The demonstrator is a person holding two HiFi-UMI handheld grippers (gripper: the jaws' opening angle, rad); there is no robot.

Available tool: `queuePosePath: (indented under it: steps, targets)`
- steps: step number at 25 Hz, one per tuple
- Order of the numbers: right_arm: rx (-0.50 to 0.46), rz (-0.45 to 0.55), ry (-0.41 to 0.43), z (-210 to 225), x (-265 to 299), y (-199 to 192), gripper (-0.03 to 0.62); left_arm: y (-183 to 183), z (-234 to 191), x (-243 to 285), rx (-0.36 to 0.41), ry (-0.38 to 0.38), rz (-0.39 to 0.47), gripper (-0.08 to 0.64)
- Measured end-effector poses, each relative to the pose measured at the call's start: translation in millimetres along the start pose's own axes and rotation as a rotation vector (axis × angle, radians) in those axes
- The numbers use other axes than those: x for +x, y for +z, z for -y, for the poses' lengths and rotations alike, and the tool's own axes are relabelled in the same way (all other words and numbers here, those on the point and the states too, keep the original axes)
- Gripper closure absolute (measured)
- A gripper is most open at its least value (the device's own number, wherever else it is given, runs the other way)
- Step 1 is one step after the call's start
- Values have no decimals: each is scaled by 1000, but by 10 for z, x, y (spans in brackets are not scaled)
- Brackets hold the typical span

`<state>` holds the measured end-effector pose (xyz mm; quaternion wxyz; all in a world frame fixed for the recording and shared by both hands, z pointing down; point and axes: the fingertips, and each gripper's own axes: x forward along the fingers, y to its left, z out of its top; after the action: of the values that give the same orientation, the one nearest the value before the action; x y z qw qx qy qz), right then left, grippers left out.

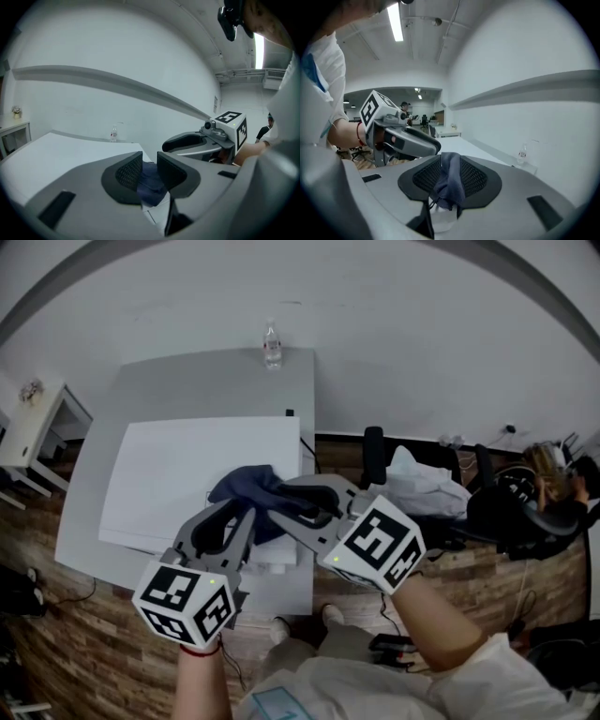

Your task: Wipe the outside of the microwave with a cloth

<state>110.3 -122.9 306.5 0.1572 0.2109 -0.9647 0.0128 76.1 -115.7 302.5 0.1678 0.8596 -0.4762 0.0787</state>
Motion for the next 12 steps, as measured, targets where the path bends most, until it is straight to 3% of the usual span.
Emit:
queuePosePath:
  steps: [6, 12]
  targets:
    - [4, 106, 1, -73, -267, 121, 515, 61, 246, -17, -6, -57, 64, 468]
    - [9, 80, 50, -187, -372, 69, 560, 73, 498, 15, 28, -90, 73, 479]
